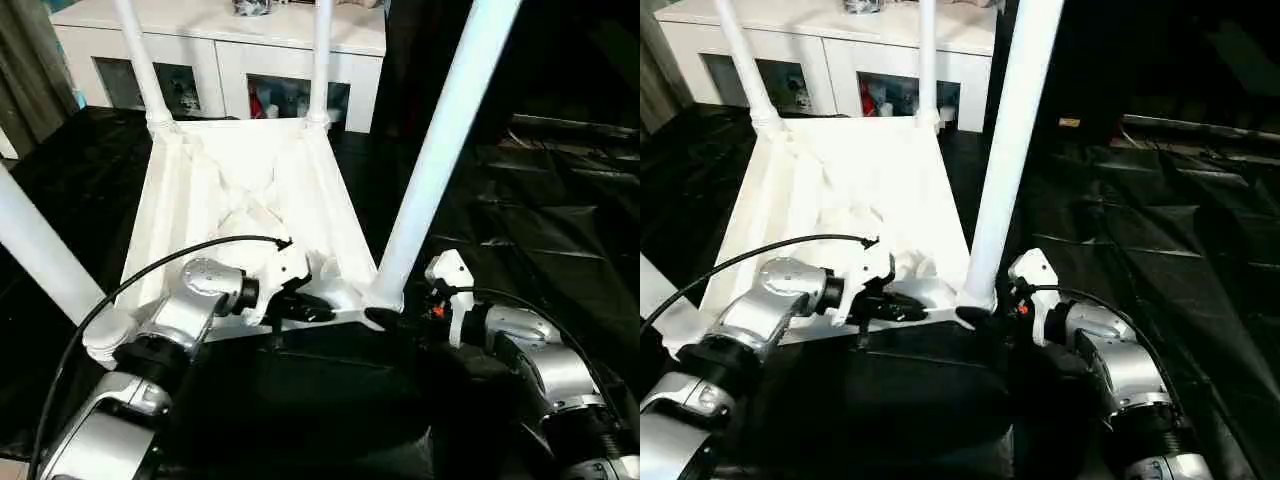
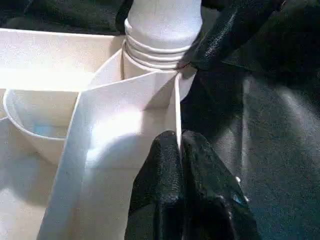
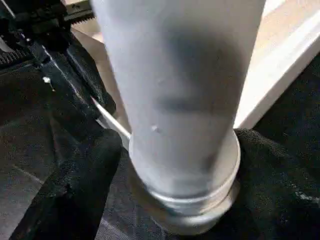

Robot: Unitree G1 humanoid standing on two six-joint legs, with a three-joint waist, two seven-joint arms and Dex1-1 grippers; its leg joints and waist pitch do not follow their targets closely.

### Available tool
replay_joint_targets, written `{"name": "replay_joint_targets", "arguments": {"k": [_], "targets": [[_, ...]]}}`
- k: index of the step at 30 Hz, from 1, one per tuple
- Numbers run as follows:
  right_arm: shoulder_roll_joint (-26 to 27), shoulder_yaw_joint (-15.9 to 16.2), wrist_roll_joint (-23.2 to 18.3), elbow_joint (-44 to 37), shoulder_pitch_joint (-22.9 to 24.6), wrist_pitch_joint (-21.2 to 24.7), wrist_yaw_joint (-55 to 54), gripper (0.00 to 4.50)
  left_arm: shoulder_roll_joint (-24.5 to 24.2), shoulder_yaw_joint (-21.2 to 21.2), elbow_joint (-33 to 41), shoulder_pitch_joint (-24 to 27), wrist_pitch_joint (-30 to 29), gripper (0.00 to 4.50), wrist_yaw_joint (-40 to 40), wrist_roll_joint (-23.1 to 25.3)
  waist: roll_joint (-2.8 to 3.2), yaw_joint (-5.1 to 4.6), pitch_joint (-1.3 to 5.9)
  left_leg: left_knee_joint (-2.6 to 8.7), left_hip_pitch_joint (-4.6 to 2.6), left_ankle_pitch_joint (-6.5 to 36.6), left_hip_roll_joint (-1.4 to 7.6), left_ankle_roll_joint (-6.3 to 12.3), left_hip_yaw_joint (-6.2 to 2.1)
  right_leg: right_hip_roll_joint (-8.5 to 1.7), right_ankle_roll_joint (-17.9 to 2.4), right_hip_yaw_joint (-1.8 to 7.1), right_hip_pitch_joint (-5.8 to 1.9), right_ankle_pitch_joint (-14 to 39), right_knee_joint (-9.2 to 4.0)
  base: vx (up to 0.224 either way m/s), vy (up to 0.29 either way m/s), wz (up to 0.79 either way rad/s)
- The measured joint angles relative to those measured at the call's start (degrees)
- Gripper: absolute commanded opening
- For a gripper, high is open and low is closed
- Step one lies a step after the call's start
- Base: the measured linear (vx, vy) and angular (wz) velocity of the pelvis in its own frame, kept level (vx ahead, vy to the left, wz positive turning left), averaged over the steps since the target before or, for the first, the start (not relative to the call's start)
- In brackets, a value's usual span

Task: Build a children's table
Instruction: Rotate leg to tighten

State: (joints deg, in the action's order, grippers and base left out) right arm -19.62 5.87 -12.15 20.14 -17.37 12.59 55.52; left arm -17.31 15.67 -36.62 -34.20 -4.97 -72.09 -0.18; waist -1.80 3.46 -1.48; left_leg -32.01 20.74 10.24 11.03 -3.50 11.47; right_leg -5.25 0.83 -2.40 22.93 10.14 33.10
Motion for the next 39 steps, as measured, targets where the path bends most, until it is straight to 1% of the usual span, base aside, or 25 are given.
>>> {"name": "replay_joint_targets", "arguments": {"k": [2, 5, 6, 9, 14, 18, 22, 24, 25, 29, 34, 37, 38, 39], "targets": [[0.08, -0.01, 0.00, 0.00, 0.00, 0.18, -0.01, 3.35, -0.02, 0.02, 0.32, 0.14, -0.20, 0.00, -0.30, -0.01, -0.01, 0.08, 0.00, -0.01, 0.02, 0.00, -0.01, 0.00, 0.01, -0.01, 0.00, 0.00, 0.00, 0.00, -0.01, 0.000, 0.000, 0.00], [0.32, 0.05, -0.09, 0.00, 0.01, 0.43, -0.02, 3.03, -0.09, 0.02, 0.46, 0.20, -0.41, 0.00, -0.42, -0.07, -0.01, 0.11, 0.00, 0.00, 0.02, 0.00, -0.01, 0.00, 0.01, -0.01, -0.01, 0.00, 0.00, 0.01, 0.00, 0.000, 0.000, 0.00], [0.31, 0.05, -0.18, 0.01, 0.02, 0.48, -0.03, 3.03, -0.10, 0.02, 0.49, 0.21, -0.43, 0.00, -0.48, -0.08, -0.01, 0.11, 0.00, 0.00, 0.01, 0.00, -0.01, 0.00, 0.01, -0.01, -0.01, -0.01, 0.00, 0.01, 0.00, 0.000, 0.000, 0.00], [0.32, 0.05, -0.63, 0.00, 0.22, 0.50, -0.02, 2.80, -0.15, 0.03, 0.84, 0.39, -0.52, 0.00, -0.56, -0.08, -0.01, 0.14, 0.00, -0.01, 0.02, 0.00, -0.01, 0.00, 0.01, -0.01, -0.01, -0.01, 0.00, 0.01, 0.00, 0.000, 0.000, 0.00], [0.37, 0.06, -0.66, -0.06, 0.47, 0.31, -0.04, 2.74, -0.18, 0.02, 1.28, 0.61, -0.92, 0.00, -0.54, -0.07, -0.01, 0.14, 0.00, -0.03, 0.01, 0.00, -0.01, 0.00, 0.01, -0.01, -0.01, -0.01, -0.01, 0.01, 0.01, 0.000, 0.000, 0.00], [1.48, -0.35, -0.19, 0.57, 0.72, -0.82, -2.82, 2.73, 0.54, 0.02, 0.69, 0.43, -0.36, 0.00, 1.80, 0.55, -0.02, 0.14, 0.01, -0.10, -0.09, 0.00, -0.01, 0.00, 0.01, -0.01, -0.02, 0.01, -0.11, 0.00, 0.02, 0.000, 0.000, 0.00], [6.06, -3.29, 1.76, 4.47, -0.72, -2.61, -15.09, 2.72, 4.55, -0.01, -2.42, -1.32, 0.25, 0.00, 11.07, 3.35, -0.12, -0.22, 0.00, -0.21, -0.39, 0.00, -0.05, -0.01, 0.02, -0.05, 0.22, 0.11, -0.33, 0.14, 0.02, 0.000, 0.000, 0.00], [8.08, -4.50, 1.94, 5.15, -0.79, -2.76, -19.60, 2.72, 6.10, -0.04, -3.24, -1.88, -0.36, 0.00, 13.95, 4.23, -0.16, -0.21, 0.02, -0.22, -0.43, 0.00, -0.06, -0.01, 0.01, -0.06, 0.25, 0.11, -0.35, 0.16, 0.00, 0.000, 0.000, 0.00], [10.20, -5.62, 2.25, 5.53, -0.91, -2.67, -24.43, 2.72, 8.07, -0.01, -4.48, -2.60, -1.12, 0.00, 17.28, 4.90, -0.15, -0.24, 0.02, -0.22, -0.52, 0.00, -0.10, -0.01, 0.00, -0.07, 0.28, 0.12, -0.39, 0.18, -0.04, 0.000, 0.000, 0.00], [13.33, -7.60, 3.69, 7.08, -2.56, -2.04, -33.42, 2.72, 12.22, 0.05, -7.03, -4.11, -2.41, 0.00, 24.08, 6.61, -0.11, -0.15, 0.05, -0.25, -0.61, 0.01, -0.18, 0.00, -0.06, -0.12, 0.34, 0.12, -0.55, 0.22, -0.14, 0.000, 0.000, 0.00], [13.99, -7.76, 5.11, 7.41, -2.62, -3.00, -35.55, 2.72, 13.31, 0.33, -7.93, -4.46, -2.39, 0.00, 25.48, 7.14, 0.03, -0.13, 0.13, -0.22, -0.64, 0.01, -0.23, 0.01, -0.15, -0.12, 0.36, 0.10, -0.67, 0.23, -0.25, 0.000, 0.000, 0.00], [13.95, -7.87, 4.77, 7.48, -2.48, -3.49, -35.31, 2.72, 13.24, 0.44, -8.20, -4.61, -1.98, 0.00, 25.14, 7.20, 0.04, -0.12, 0.13, -0.18, -0.61, 0.01, -0.24, 0.01, -0.17, -0.12, 0.36, 0.09, -0.67, 0.23, -0.28, 0.000, 0.000, 0.00], [13.86, -7.92, 4.39, 7.48, -2.46, -3.57, -34.94, 3.07, 13.15, 0.42, -8.17, -4.62, -1.98, 0.00, 24.87, 7.17, 0.03, -0.12, 0.13, -0.17, -0.60, 0.01, -0.24, 0.01, -0.17, -0.12, 0.36, 0.08, -0.66, 0.23, -0.29, 0.000, 0.000, 0.00], [13.73, -7.96, 4.08, 7.50, -2.38, -3.77, -34.51, 3.28, 13.06, 0.39, -8.13, -4.63, -1.96, 0.00, 24.60, 7.14, 0.03, -0.12, 0.13, -0.16, -0.58, 0.01, -0.24, 0.01, -0.18, -0.12, 0.36, 0.07, -0.65, 0.23, -0.30, 0.000, 0.000, 0.00]]}}
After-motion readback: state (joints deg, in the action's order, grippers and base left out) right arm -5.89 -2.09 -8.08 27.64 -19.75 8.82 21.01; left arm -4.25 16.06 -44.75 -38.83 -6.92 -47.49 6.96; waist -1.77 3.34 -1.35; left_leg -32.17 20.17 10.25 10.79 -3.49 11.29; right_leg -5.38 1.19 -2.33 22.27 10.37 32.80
